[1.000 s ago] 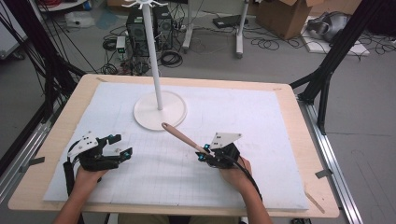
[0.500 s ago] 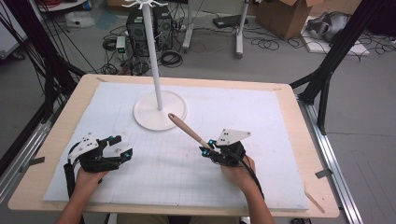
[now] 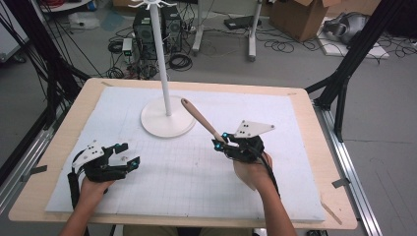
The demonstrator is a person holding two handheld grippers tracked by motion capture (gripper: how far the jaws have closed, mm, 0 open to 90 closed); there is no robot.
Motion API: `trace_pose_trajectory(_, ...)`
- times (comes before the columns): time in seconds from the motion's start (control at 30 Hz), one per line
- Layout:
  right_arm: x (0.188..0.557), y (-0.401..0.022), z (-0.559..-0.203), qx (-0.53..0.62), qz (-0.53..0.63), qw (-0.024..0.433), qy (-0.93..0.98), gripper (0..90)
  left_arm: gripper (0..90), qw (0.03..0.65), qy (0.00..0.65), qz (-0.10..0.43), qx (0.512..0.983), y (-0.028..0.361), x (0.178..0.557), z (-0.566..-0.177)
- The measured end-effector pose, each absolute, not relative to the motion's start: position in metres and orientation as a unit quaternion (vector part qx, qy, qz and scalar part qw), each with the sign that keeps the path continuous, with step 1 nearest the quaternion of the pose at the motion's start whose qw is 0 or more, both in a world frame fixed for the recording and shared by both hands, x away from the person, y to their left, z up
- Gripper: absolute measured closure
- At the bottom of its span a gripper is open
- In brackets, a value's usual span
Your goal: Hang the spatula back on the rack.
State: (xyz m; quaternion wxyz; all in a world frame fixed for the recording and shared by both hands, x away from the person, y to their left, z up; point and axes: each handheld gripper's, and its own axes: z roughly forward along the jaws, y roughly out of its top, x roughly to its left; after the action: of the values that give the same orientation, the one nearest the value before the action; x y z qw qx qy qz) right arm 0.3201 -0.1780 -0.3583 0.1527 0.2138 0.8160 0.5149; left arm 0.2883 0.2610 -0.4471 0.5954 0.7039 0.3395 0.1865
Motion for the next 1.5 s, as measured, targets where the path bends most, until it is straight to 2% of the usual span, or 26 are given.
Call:
trace_pose_trajectory(0.27, 0.331, -0.176, -0.336, 0.213, 0.541, 0.177, 0.794, 78.3, 22.7, 0.598, 0.34, 0.19, 0.701, 0.261, 0.287, -0.447)
trace_pose_trajectory(0.9, 0.373, -0.14, -0.26, 0.214, 0.577, 0.232, 0.753, 78.3, 22.7, 0.602, 0.336, 0.185, 0.701, 0.26, 0.286, -0.449)
trace_pose_trajectory(1.5, 0.403, -0.107, -0.229, 0.243, 0.587, 0.257, 0.728, 78.3, 22.7, 0.604, 0.335, 0.183, 0.7, 0.26, 0.286, -0.448)
